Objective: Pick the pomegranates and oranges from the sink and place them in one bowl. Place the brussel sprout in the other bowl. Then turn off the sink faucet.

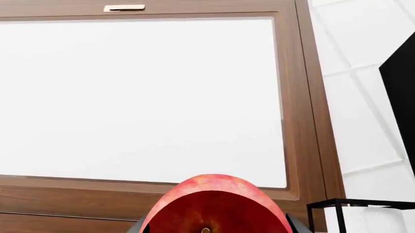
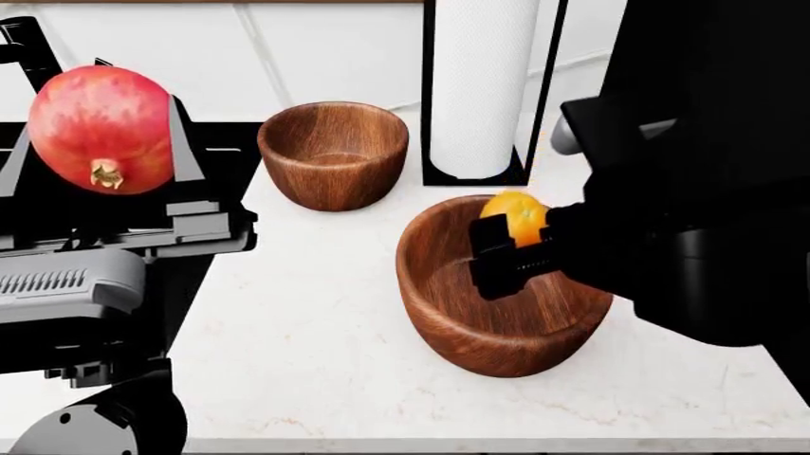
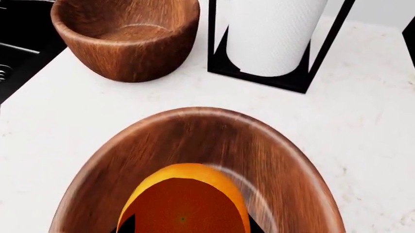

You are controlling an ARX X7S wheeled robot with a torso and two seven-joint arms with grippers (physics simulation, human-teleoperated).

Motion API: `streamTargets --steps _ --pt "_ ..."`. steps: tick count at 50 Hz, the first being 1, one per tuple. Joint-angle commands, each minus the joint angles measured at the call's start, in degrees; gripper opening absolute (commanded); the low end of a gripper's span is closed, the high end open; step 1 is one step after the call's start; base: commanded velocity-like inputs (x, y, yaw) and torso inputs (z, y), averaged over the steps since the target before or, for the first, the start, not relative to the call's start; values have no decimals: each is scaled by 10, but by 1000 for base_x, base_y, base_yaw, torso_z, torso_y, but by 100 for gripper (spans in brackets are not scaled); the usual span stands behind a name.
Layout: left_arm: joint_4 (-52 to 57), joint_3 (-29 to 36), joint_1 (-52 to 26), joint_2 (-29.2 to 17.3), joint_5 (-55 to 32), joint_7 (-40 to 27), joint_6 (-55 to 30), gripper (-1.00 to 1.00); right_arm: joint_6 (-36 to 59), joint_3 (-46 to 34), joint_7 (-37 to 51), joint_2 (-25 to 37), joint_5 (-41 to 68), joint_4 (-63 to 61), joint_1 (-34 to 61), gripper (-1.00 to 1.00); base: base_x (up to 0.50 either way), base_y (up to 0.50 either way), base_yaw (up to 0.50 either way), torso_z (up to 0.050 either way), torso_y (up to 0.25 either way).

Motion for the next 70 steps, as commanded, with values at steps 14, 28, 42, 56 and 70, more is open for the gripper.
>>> streamTargets --steps 14,28,42,56,70 --pt "2 -1 -4 -1 -10 -2 7 -100 14 -16 -18 -11 -14 23 -13 -100 0 0 0 1 1" --pt "3 -1 -3 -2 -10 -3 7 -100 16 -20 -19 -10 -18 24 -15 100 0 0 0 0 0" --pt "-2 2 -5 -1 -6 -3 10 -100 13 -18 -26 -9 -26 26 -16 100 0 0 0 0 0" --pt "-2 3 -5 -2 -6 -3 10 -100 -2 1 -16 5 -21 4 -1 100 0 0 0 0 1" --pt "-3 2 -5 -2 -8 -5 10 -100 -41 43 -2 26 -51 -64 12 100 0 0 0 0 0"
